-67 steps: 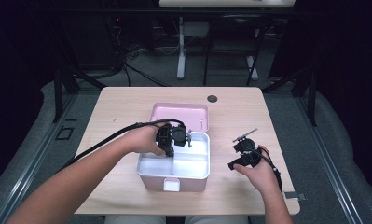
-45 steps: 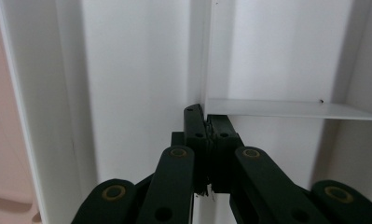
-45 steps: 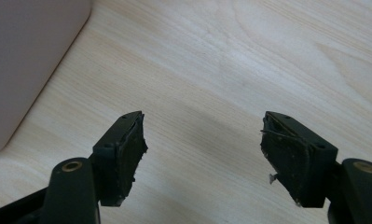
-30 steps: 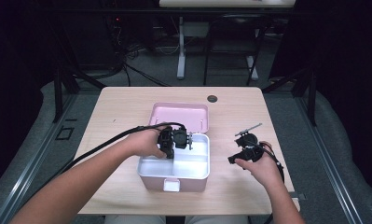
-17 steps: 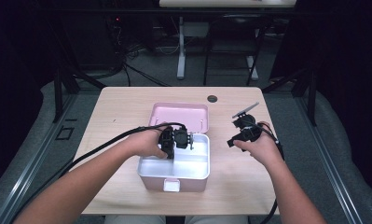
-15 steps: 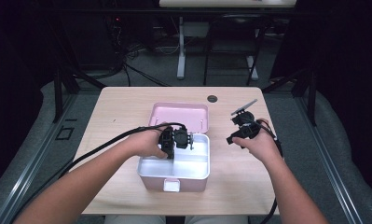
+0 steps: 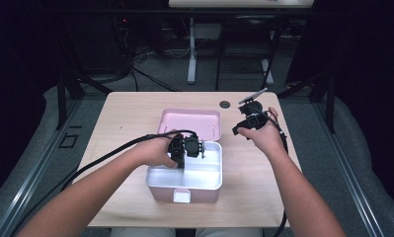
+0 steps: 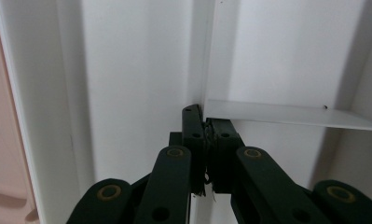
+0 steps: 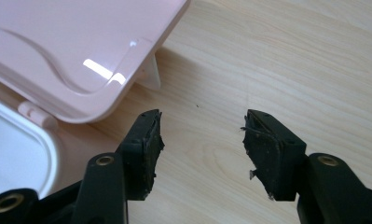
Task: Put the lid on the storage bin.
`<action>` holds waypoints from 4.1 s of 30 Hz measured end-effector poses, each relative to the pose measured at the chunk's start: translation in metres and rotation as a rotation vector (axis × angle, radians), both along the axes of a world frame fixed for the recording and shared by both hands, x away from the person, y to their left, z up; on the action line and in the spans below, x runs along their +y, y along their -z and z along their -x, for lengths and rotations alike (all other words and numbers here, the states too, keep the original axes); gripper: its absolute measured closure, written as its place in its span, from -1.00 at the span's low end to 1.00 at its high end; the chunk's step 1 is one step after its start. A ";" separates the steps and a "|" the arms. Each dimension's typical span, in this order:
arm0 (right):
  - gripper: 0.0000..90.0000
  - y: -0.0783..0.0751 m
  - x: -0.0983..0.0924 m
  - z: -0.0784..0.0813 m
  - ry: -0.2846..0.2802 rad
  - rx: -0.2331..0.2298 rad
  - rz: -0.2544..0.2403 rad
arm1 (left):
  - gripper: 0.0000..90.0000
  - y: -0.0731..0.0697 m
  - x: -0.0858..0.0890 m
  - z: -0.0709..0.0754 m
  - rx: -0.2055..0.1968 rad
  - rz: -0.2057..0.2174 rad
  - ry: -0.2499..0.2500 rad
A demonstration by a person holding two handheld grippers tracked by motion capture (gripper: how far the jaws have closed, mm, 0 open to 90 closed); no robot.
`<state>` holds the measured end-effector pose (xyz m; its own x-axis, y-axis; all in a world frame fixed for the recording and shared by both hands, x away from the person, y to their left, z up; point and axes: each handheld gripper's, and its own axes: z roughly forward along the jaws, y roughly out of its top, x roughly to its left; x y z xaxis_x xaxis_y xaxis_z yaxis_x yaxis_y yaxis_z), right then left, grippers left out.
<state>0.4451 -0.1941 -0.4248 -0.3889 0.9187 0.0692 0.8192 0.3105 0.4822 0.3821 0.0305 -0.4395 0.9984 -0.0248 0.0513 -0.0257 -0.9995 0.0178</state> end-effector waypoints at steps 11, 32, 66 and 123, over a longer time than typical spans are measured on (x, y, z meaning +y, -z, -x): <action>0.05 -0.002 0.023 -0.021 0.009 -0.012 -0.011 | 0.94 0.000 0.000 0.000 -0.001 0.002 0.000; 0.55 0.017 0.050 -0.056 0.118 0.009 -0.047 | 0.94 0.000 0.000 0.000 -0.002 0.004 0.001; 0.69 0.038 0.056 -0.073 0.204 0.111 -0.122 | 0.94 0.000 0.001 -0.001 0.005 0.011 -0.002; 0.92 -0.015 0.047 -0.029 0.165 -0.134 -0.201 | 0.94 0.000 0.004 0.000 -0.001 0.029 -0.008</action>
<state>0.4738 -0.1467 -0.4102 -0.2531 0.9435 0.2139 0.7755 0.0656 0.6280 0.3821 0.0342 -0.4392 0.9985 -0.0150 0.0531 -0.0175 -0.9987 0.0471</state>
